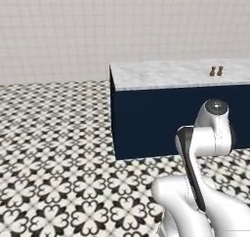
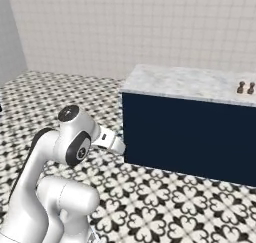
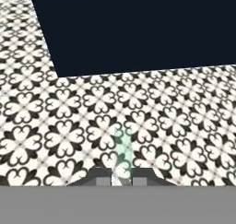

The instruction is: Take a straw from the drawer in front and place it inside the glass cup on the dining counter.

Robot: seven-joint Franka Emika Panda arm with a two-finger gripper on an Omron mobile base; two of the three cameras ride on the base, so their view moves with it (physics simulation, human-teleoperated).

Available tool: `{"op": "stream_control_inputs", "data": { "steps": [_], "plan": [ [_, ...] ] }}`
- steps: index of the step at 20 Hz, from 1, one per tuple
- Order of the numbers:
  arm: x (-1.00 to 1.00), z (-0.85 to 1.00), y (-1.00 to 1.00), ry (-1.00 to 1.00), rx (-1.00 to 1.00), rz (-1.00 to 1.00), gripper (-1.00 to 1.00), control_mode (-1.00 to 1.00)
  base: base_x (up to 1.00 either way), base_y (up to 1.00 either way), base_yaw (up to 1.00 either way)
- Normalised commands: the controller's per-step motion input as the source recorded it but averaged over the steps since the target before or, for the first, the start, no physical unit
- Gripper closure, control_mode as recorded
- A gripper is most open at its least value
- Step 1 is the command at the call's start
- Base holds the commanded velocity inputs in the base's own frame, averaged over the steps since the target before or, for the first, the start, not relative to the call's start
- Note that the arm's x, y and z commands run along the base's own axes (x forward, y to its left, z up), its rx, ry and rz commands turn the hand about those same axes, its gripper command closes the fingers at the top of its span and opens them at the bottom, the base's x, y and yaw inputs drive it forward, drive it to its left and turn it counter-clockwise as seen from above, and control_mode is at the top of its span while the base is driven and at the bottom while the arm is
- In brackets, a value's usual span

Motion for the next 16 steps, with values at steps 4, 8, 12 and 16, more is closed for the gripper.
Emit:
{"op": "stream_control_inputs", "data": {
  "steps": [4, 8, 12, 16],
  "plan": [
    [0.00, 0.00, 0.00, 0.00, 0.00, 0.00, 1.00, 1.00, 1.00, 0.89, -0.13],
    [0.00, 0.00, 0.00, 0.00, 0.00, 0.00, 1.00, 1.00, 1.00, 0.82, -0.19],
    [0.00, 0.00, 0.00, 0.00, 0.00, 0.00, 1.00, 1.00, 1.00, 0.77, -0.24],
    [0.00, 0.00, 0.00, 0.00, 0.00, 0.00, 1.00, 1.00, 1.00, 0.75, -0.27]
  ]
}}
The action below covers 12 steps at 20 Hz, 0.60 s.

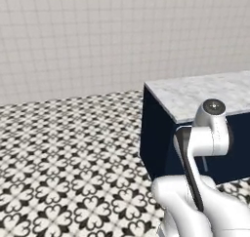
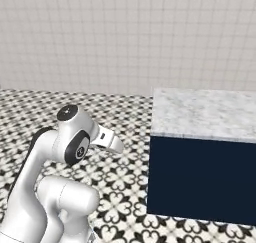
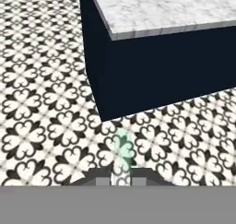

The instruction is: Take a straw from the drawer in front and place it inside the glass cup on the dining counter.

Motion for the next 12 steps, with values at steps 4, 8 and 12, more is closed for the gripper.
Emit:
{"op": "stream_control_inputs", "data": {
  "steps": [4, 8, 12],
  "plan": [
    [0.00, 0.00, 0.00, 0.00, 0.00, 0.00, 1.00, 1.00, 1.00, 0.79, -0.29],
    [0.00, 0.00, 0.00, 0.00, 0.00, 0.00, 1.00, 1.00, 1.00, 0.74, -0.32],
    [0.00, 0.00, 0.00, 0.00, 0.00, 0.00, 1.00, 1.00, 0.97, 0.74, -0.33]
  ]
}}
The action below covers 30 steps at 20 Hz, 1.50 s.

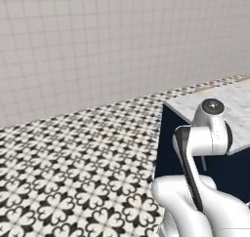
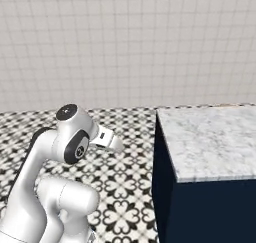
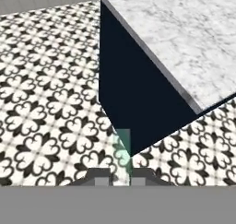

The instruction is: Take a straw from the drawer in front and place it inside the glass cup on the dining counter.

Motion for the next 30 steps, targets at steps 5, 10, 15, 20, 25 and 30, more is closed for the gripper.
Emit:
{"op": "stream_control_inputs", "data": {
  "steps": [5, 10, 15, 20, 25, 30],
  "plan": [
    [0.00, 0.00, 0.00, 0.00, 0.00, 0.00, 1.00, 1.00, 0.96, 0.72, -0.34],
    [0.00, 0.00, 0.00, 0.00, 0.00, 0.00, 1.00, 1.00, 0.91, 0.60, -0.37],
    [0.00, 0.00, 0.00, 0.00, 0.00, 0.00, 1.00, 1.00, 0.93, 0.57, -0.40],
    [0.00, 0.00, 0.00, 0.00, 0.00, 0.00, 1.00, 1.00, 0.98, 0.70, -0.39],
    [0.00, 0.00, 0.00, 0.00, 0.00, 0.00, 1.00, 1.00, 1.00, 0.57, -0.44],
    [0.00, 0.00, 0.00, 0.00, 0.00, 0.00, 1.00, 1.00, 1.00, 0.47, -0.50]
  ]
}}
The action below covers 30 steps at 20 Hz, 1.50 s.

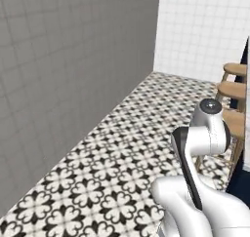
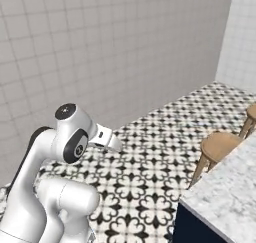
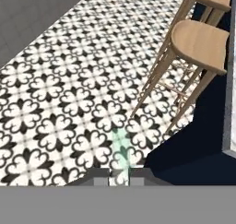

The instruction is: Take a straw from the drawer in front and place it inside the glass cup on the dining counter.

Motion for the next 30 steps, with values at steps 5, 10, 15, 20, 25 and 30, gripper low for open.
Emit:
{"op": "stream_control_inputs", "data": {
  "steps": [5, 10, 15, 20, 25, 30],
  "plan": [
    [0.00, 0.00, 0.00, 0.00, 0.00, 0.00, 1.00, 1.00, 1.00, 0.48, -0.50],
    [0.00, 0.00, 0.00, 0.00, 0.00, 0.00, 1.00, 1.00, 1.00, 0.35, -0.49],
    [0.00, 0.00, 0.00, 0.00, 0.00, 0.00, 1.00, 1.00, 1.00, 0.24, -0.49],
    [0.00, 0.00, 0.00, 0.00, 0.00, 0.00, 1.00, 1.00, 1.00, 0.30, -0.48],
    [0.00, 0.00, 0.00, 0.00, 0.00, 0.00, 1.00, 1.00, 1.00, 0.43, -0.43],
    [0.00, 0.00, 0.00, 0.00, 0.00, 0.00, 1.00, 1.00, 1.00, 0.63, -0.37]
  ]
}}
